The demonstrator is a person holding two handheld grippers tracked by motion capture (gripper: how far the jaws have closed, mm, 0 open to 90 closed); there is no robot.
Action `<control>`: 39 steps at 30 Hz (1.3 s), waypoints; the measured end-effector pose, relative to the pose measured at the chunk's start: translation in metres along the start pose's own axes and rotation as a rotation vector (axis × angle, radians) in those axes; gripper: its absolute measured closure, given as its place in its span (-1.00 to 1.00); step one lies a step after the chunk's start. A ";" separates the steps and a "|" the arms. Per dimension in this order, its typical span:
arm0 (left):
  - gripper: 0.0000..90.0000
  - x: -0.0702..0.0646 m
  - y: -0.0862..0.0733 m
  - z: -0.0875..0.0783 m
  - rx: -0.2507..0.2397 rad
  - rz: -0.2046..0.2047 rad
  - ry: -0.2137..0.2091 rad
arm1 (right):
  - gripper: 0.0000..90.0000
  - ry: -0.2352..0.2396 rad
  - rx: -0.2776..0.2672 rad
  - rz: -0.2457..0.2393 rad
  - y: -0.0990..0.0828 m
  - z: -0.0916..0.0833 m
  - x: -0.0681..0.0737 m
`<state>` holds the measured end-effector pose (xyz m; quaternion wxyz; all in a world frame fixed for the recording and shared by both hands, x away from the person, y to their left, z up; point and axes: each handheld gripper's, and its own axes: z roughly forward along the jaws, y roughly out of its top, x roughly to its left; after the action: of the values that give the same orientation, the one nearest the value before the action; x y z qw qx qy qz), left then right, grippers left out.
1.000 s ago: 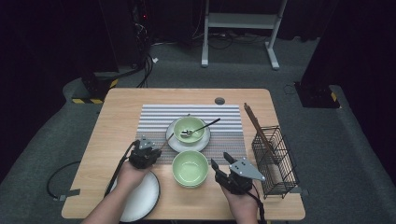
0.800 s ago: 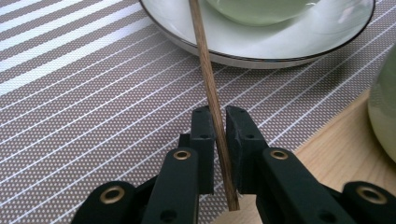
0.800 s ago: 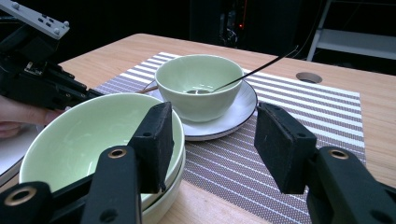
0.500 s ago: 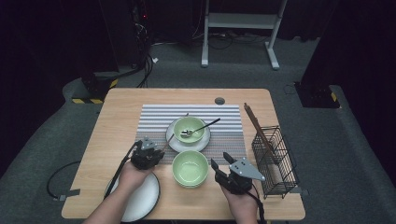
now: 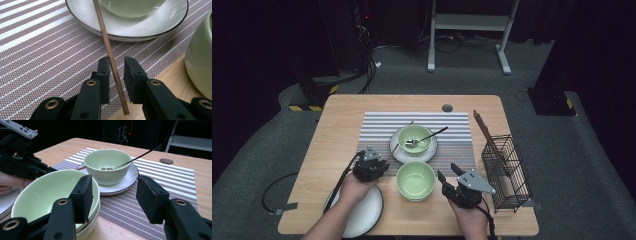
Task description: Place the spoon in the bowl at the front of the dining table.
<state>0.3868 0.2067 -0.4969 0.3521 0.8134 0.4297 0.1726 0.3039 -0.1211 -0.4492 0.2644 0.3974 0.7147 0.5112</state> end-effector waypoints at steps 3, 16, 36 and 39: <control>0.57 0.000 0.001 -0.001 -0.002 -0.007 0.002 | 0.04 0.001 0.000 -0.002 0.000 0.000 0.000; 0.13 0.000 0.001 -0.027 -0.091 -0.036 -0.002 | 0.03 -0.005 -0.002 -0.008 0.000 0.000 0.001; -0.17 0.016 -0.032 -0.067 -0.182 -0.071 -0.013 | 0.14 -0.054 -0.011 -0.048 0.002 0.002 0.007; -0.19 0.018 -0.034 -0.067 -0.178 -0.079 -0.025 | 0.13 -0.075 -0.007 -0.070 0.005 0.004 0.006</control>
<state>0.3384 0.2634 -0.4750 0.4348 0.7636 0.4397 0.1858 0.3050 -0.1128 -0.4459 0.3101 0.3900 0.7161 0.4888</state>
